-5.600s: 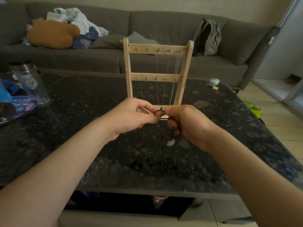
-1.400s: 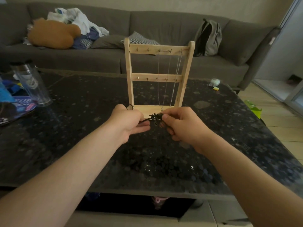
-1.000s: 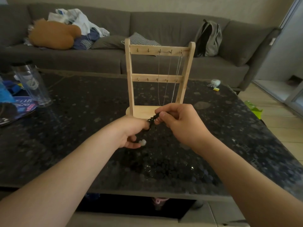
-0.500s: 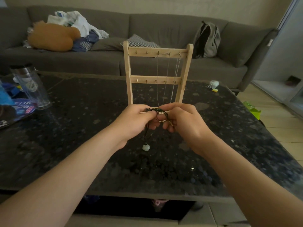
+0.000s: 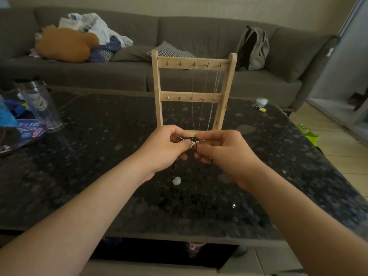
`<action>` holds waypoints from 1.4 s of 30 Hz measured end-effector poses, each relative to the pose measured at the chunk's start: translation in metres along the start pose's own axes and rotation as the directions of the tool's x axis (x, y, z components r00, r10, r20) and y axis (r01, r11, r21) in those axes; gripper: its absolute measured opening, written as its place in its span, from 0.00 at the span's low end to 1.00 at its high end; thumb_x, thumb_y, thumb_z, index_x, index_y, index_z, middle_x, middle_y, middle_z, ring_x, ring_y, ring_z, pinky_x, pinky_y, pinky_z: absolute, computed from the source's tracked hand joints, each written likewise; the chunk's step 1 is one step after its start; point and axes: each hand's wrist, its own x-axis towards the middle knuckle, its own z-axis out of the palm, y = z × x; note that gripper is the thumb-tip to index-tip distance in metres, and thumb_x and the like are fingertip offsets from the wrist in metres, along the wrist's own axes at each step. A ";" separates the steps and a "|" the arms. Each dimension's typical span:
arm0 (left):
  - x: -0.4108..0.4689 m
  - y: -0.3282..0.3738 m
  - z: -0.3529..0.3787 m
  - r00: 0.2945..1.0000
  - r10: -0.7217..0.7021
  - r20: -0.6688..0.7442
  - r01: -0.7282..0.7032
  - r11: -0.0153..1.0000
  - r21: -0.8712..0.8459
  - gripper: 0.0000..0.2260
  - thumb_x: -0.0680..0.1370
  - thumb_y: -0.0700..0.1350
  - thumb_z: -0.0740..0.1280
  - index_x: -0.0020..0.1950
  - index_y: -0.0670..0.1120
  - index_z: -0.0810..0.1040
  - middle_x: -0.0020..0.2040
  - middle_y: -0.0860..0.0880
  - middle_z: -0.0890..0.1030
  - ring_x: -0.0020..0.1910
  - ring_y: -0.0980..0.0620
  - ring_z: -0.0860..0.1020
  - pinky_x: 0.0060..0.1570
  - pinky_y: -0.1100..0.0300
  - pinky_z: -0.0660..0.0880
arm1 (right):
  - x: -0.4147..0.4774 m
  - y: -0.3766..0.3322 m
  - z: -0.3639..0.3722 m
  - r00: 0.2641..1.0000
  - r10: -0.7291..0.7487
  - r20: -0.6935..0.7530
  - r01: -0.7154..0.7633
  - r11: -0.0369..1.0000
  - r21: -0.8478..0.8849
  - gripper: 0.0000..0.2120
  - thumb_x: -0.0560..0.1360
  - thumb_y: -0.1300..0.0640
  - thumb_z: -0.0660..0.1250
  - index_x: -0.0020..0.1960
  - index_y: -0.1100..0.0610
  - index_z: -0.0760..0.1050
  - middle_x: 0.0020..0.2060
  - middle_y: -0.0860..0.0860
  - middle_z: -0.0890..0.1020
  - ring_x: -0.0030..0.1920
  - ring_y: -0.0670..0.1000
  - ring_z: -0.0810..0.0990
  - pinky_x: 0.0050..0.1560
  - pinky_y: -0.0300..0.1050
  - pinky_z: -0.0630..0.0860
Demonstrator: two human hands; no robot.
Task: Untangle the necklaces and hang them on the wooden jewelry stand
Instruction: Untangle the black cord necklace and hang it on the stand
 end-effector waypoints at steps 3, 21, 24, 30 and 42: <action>-0.002 0.001 -0.002 1.000 -0.002 0.025 0.002 1.000 0.008 0.04 0.83 0.46 0.73 0.58 0.51 0.84 0.47 0.52 0.89 0.43 0.55 0.88 0.51 0.56 0.80 | 0.001 0.003 0.001 1.000 0.013 -0.011 -0.013 1.000 -0.010 0.06 0.80 0.65 0.74 0.56 0.58 0.84 0.43 0.56 0.90 0.44 0.50 0.90 0.46 0.42 0.86; 0.002 0.001 -0.003 0.978 -0.182 0.104 0.195 0.972 -0.134 0.09 0.85 0.37 0.68 0.62 0.45 0.85 0.56 0.42 0.86 0.47 0.49 0.88 0.50 0.51 0.87 | 0.012 0.011 0.001 0.997 0.051 -0.054 -0.053 0.998 -0.022 0.09 0.81 0.67 0.69 0.57 0.55 0.80 0.41 0.54 0.88 0.37 0.48 0.83 0.43 0.45 0.80; 0.003 -0.003 -0.004 0.973 -0.207 0.098 0.220 0.963 -0.153 0.06 0.84 0.40 0.71 0.59 0.44 0.87 0.57 0.43 0.86 0.49 0.48 0.88 0.51 0.50 0.88 | 0.012 0.013 0.000 0.998 -0.004 -0.067 -0.008 0.985 -0.170 0.06 0.79 0.64 0.74 0.52 0.54 0.84 0.41 0.52 0.87 0.38 0.46 0.83 0.42 0.40 0.81; 0.003 -0.004 -0.007 0.980 -0.163 0.115 0.177 0.976 -0.128 0.08 0.82 0.37 0.74 0.58 0.45 0.89 0.53 0.46 0.89 0.50 0.52 0.89 0.54 0.50 0.87 | 0.014 0.019 0.001 0.990 -0.121 -0.070 0.097 0.956 -0.278 0.02 0.79 0.55 0.77 0.48 0.49 0.87 0.43 0.48 0.89 0.46 0.48 0.86 0.51 0.43 0.84; 0.006 -0.006 -0.007 0.990 -0.131 0.045 0.136 0.982 -0.133 0.05 0.85 0.40 0.70 0.58 0.45 0.86 0.53 0.42 0.87 0.46 0.50 0.87 0.52 0.50 0.87 | 0.014 0.015 -0.002 0.986 -0.150 -0.066 0.123 0.943 -0.310 0.03 0.80 0.56 0.75 0.48 0.52 0.87 0.41 0.48 0.87 0.40 0.40 0.82 0.45 0.38 0.80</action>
